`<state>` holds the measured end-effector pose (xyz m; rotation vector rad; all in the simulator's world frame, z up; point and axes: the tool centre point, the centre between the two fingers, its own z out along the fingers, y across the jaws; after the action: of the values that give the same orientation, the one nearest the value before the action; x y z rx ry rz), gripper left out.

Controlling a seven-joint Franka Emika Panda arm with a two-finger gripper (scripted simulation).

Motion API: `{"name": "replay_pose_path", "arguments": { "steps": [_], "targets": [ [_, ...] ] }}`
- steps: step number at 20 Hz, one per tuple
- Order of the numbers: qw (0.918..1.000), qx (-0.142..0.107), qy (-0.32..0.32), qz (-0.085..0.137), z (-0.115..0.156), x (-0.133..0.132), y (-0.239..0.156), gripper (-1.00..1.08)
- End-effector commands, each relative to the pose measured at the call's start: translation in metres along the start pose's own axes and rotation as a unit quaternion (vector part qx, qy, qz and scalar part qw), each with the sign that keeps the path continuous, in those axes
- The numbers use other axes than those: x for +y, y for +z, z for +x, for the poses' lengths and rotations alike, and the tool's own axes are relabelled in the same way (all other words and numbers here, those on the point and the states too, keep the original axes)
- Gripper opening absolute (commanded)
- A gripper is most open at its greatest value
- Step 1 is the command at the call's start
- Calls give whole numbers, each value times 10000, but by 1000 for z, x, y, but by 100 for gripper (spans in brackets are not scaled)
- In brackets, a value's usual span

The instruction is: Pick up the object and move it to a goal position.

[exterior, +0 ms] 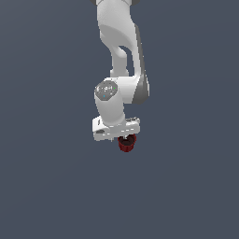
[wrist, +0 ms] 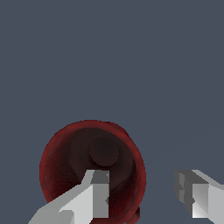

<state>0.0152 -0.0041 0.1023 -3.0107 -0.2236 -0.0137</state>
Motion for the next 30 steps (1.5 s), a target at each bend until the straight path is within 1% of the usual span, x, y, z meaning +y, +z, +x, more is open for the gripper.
{"name": "replay_pose_path", "arguments": {
  "steps": [1, 6, 9, 10, 20, 23, 25, 27, 30],
  "targets": [
    [10000, -3, -4, 2, 0, 0, 5, 28],
    [10000, -2, -15, 4, -1, 0, 25, 28],
    [10000, -1, -19, 5, -1, 0, 29, 28],
    [10000, -1, -19, 5, -1, 0, 29, -100],
    [10000, -2, -16, 4, -1, 0, 29, -100],
    [10000, 56, -47, 6, 4, -3, 25, -100],
    [9998, 160, -103, 8, 12, -8, 17, -100],
    [9993, 322, -189, 11, 24, -16, 6, -100],
    [9969, 687, -384, 19, 50, -34, -22, -100]
  ]
}}
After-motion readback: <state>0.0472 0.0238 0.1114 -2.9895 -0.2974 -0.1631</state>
